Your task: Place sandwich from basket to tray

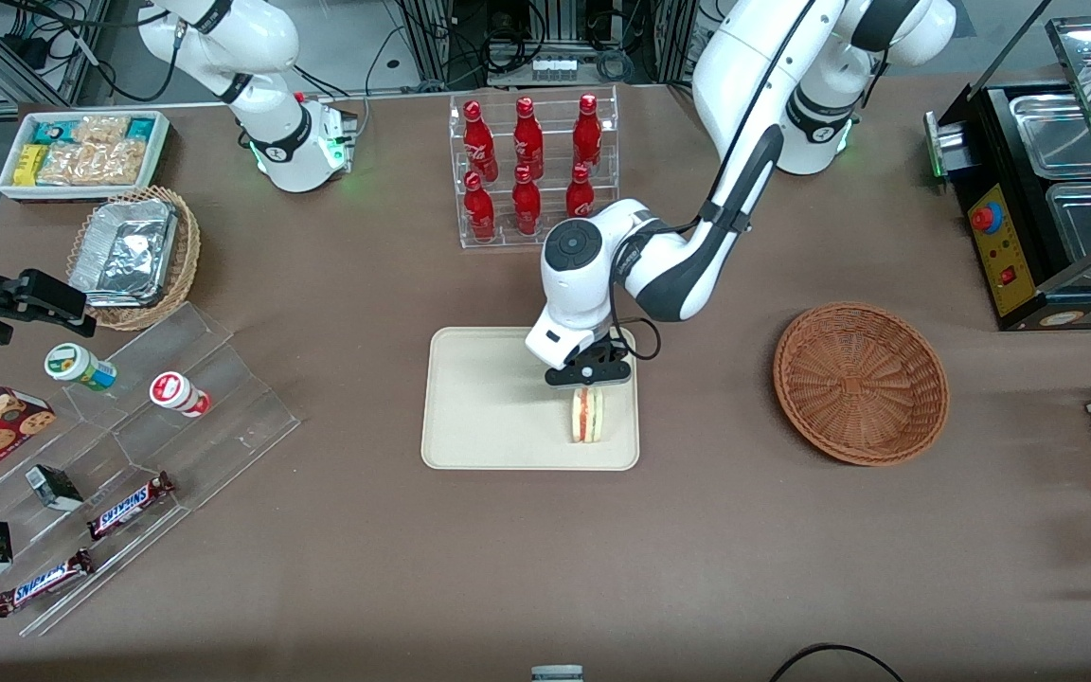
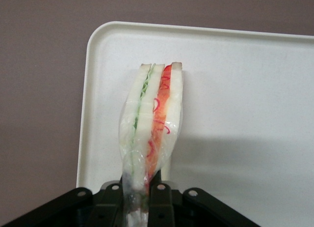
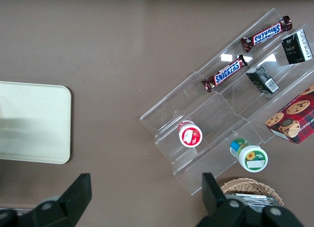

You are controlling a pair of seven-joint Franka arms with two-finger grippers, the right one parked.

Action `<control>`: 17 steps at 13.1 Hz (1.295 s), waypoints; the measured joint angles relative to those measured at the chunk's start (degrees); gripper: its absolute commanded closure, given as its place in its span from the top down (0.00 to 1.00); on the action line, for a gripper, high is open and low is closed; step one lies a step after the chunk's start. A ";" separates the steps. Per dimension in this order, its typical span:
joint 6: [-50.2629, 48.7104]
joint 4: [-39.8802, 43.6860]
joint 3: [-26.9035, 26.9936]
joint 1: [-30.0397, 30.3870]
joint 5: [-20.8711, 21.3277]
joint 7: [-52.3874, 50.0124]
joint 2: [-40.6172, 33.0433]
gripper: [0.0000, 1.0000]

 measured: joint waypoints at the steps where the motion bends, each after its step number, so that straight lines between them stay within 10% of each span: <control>1: 0.00 0.01 0.10 0.00 0.00 -0.45 0.00 1.00; 7: -6.45 3.53 0.77 0.08 -0.01 -1.56 -2.92 1.00; 17: -33.03 4.02 1.67 11.18 -4.16 12.08 -27.71 1.00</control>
